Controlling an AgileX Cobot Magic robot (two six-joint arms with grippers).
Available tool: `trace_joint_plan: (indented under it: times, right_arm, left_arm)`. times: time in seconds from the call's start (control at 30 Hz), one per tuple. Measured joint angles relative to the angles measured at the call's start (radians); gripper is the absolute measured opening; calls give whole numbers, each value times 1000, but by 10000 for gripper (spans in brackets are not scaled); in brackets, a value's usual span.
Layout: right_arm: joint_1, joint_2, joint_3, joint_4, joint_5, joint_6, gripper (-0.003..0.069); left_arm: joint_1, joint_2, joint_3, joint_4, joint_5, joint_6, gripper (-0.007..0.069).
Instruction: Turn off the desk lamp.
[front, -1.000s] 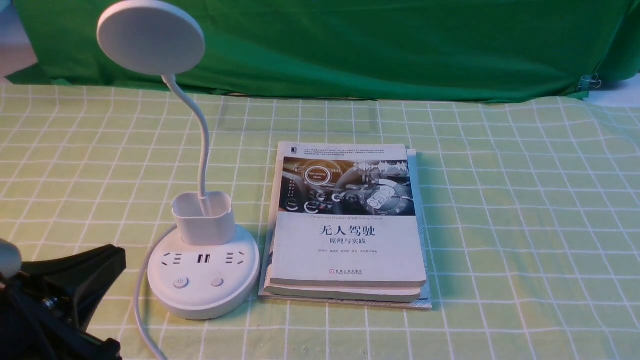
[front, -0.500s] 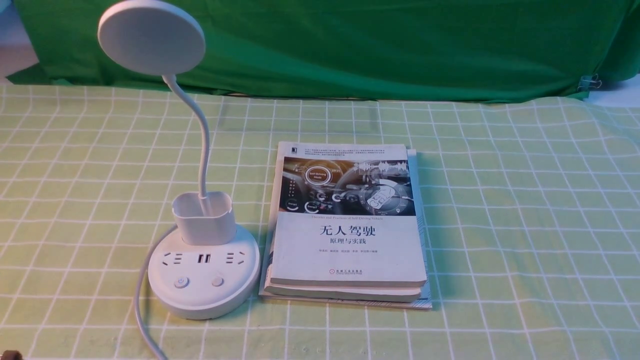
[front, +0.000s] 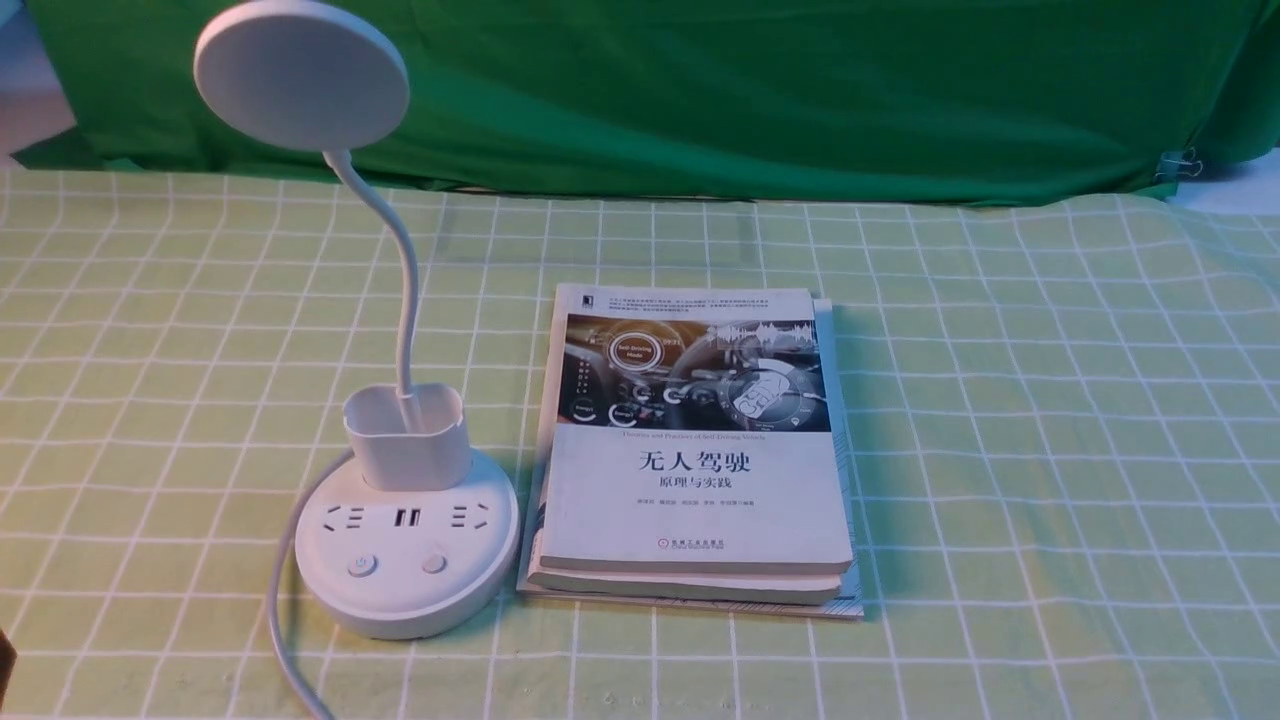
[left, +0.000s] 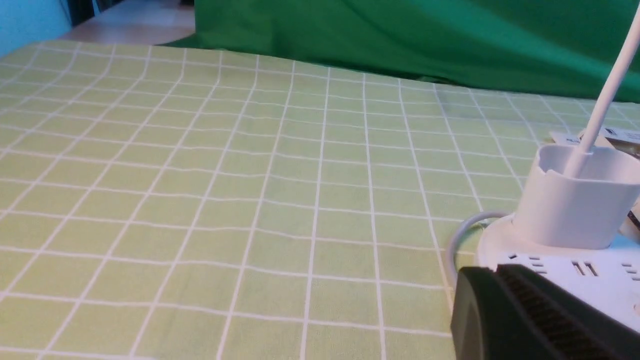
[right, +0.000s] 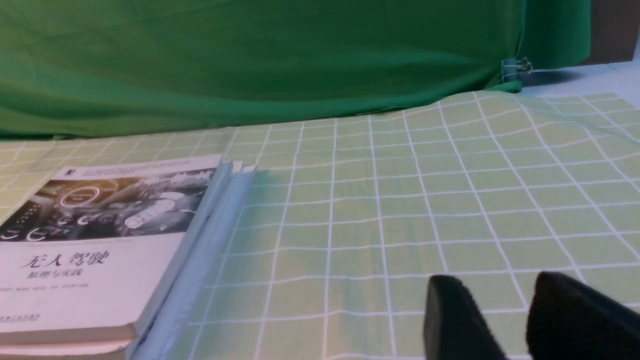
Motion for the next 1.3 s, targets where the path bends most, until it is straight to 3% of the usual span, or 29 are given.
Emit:
trace_joint_plan:
  times: [0.33, 1.3]
  right_arm:
    - [0, 0, 0, 0, 0, 0, 238]
    - [0, 0, 0, 0, 1, 0, 238]
  left_arm:
    - [1, 0, 0, 55, -4, 0, 1]
    - [1, 0, 0, 60, -4, 0, 1]
